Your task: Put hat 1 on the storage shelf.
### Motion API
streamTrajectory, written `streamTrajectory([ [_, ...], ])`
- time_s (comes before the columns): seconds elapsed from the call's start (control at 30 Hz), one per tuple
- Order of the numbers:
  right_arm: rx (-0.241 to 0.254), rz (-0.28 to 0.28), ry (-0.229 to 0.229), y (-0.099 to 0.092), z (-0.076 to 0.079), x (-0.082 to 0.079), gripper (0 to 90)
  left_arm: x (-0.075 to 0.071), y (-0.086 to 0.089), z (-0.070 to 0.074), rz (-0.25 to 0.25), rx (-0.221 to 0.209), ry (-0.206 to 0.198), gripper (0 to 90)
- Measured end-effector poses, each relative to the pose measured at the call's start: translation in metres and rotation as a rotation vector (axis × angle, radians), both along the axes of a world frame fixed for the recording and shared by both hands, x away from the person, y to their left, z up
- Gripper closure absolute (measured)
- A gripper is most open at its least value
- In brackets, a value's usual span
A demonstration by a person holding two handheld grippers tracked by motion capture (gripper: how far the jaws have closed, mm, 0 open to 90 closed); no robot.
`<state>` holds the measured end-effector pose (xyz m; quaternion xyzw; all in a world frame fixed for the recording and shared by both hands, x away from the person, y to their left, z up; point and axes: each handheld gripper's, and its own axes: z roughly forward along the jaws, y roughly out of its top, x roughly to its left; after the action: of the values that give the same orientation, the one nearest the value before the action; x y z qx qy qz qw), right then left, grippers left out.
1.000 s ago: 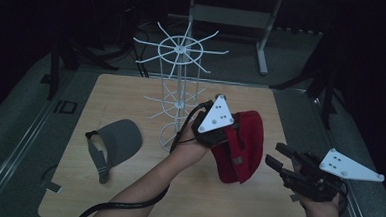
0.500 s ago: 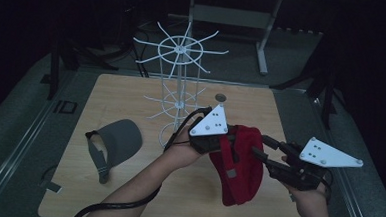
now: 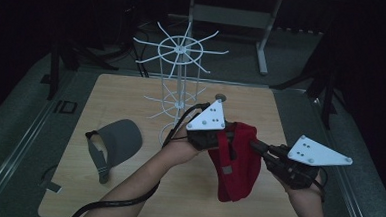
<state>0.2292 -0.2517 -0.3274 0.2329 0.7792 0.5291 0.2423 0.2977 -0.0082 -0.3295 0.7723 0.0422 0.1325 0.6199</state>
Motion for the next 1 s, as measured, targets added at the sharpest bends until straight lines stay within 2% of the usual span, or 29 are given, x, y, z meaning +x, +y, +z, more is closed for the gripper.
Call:
streamTrajectory([
  [0.03,0.023,0.001,0.004,-0.002,0.001,0.0,88.1,0.0,0.001,0.0,0.002,0.007,-0.001,88.4],
  [0.27,0.06,0.005,0.004,-0.006,0.005,-0.001,88.1,-0.007,0.006,0.005,0.022,0.025,-0.027,86.5],
  [0.37,0.08,0.007,-0.005,-0.009,0.008,-0.003,88.2,-0.006,0.013,0.005,0.038,0.008,-0.015,82.1],
  [0.4,0.1,0.008,-0.008,-0.012,0.011,-0.004,88.1,-0.005,0.016,0.004,0.042,0.003,-0.01,75.1],
  [0.57,0.122,0.002,-0.021,-0.016,0.017,-0.005,88.2,-0.006,0.021,0.003,0.065,0.017,-0.02,64.9],
  [0.6,0.135,0.001,-0.024,-0.019,0.02,-0.005,88.2,-0.007,0.021,0.003,0.084,0.021,-0.031,59.7],
  [0.67,0.145,-0.004,-0.028,-0.02,0.022,-0.005,88.2,-0.008,0.025,0.003,0.095,0.013,-0.031,59.1],
  [0.87,0.176,-0.041,-0.041,-0.03,0.028,-0.005,88.2,-0.007,0.041,0.002,0.168,-0.007,-0.015,53.7],
  [1.0,0.216,-0.064,-0.046,-0.039,0.033,-0.003,88.1,-0.013,0.051,-0.002,0.235,0.026,-0.036,51.2],
])
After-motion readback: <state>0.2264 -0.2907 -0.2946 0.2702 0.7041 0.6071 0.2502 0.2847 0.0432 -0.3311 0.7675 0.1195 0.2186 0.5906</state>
